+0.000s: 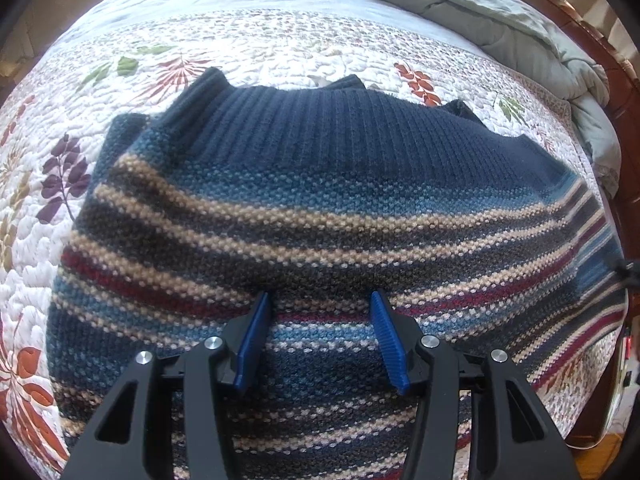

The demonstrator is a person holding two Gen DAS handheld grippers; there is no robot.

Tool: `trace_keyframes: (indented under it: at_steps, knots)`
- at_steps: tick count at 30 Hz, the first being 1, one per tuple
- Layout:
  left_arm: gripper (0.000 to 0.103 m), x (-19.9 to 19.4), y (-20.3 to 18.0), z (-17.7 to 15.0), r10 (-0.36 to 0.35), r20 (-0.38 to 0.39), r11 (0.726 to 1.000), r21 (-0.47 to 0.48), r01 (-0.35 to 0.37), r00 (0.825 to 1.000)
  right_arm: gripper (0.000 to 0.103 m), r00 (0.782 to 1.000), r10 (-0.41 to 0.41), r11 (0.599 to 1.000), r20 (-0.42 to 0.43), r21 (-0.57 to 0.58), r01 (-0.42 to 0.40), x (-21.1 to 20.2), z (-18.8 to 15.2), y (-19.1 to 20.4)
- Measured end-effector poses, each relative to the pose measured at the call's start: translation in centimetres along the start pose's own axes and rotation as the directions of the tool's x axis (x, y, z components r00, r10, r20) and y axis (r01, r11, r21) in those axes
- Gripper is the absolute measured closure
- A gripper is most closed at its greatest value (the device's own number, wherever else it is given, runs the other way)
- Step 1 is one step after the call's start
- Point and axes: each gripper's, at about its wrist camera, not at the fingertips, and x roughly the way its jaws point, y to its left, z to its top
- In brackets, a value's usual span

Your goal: Fold small clothes

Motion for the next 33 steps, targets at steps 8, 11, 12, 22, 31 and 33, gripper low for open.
trace_keyframes:
  at_steps: [8, 11, 12, 22, 31, 33]
  knots:
    - [0.049, 0.6, -0.4, 0.2, 0.015, -0.001, 1.000, 0.004, -0.015, 1.000, 0.079, 0.998, 0.042, 0.990, 0.048, -0.134, -0.035, -1.6, 1.0, 9.8]
    - [0.049, 0.6, -0.4, 0.2, 0.012, -0.003, 1.000, 0.001, -0.012, 1.000, 0.079, 0.997, 0.070, 0.978, 0.040, -0.200, -0.061, -0.9, 1.2, 13.9]
    - [0.049, 0.6, -0.3, 0.2, 0.009, -0.005, 1.000, 0.001, -0.009, 1.000, 0.080, 0.997, 0.076, 0.972, 0.031, -0.226, -0.067, -0.5, 1.1, 15.4]
    - [0.049, 0.6, 0.5, 0.1, -0.015, -0.001, 1.000, -0.007, 0.015, 1.000, 0.081, 0.991, 0.104, 0.928, -0.083, -0.351, -0.127, 5.6, 0.2, 23.8]
    - [0.050, -2.4, 5.3, 0.2, -0.130, 0.016, 0.981, -0.146, 0.131, 0.991, 0.081, 0.984, 0.004, 0.920, -0.177, -0.385, -0.073, 11.7, -1.8, 24.7]
    - [0.050, -2.6, 6.2, 0.1, -0.096, 0.013, 0.987, -0.130, 0.097, 0.995, 0.081, 0.981, -0.010, 0.923, -0.196, -0.379, -0.067, 12.9, -2.1, 24.4]
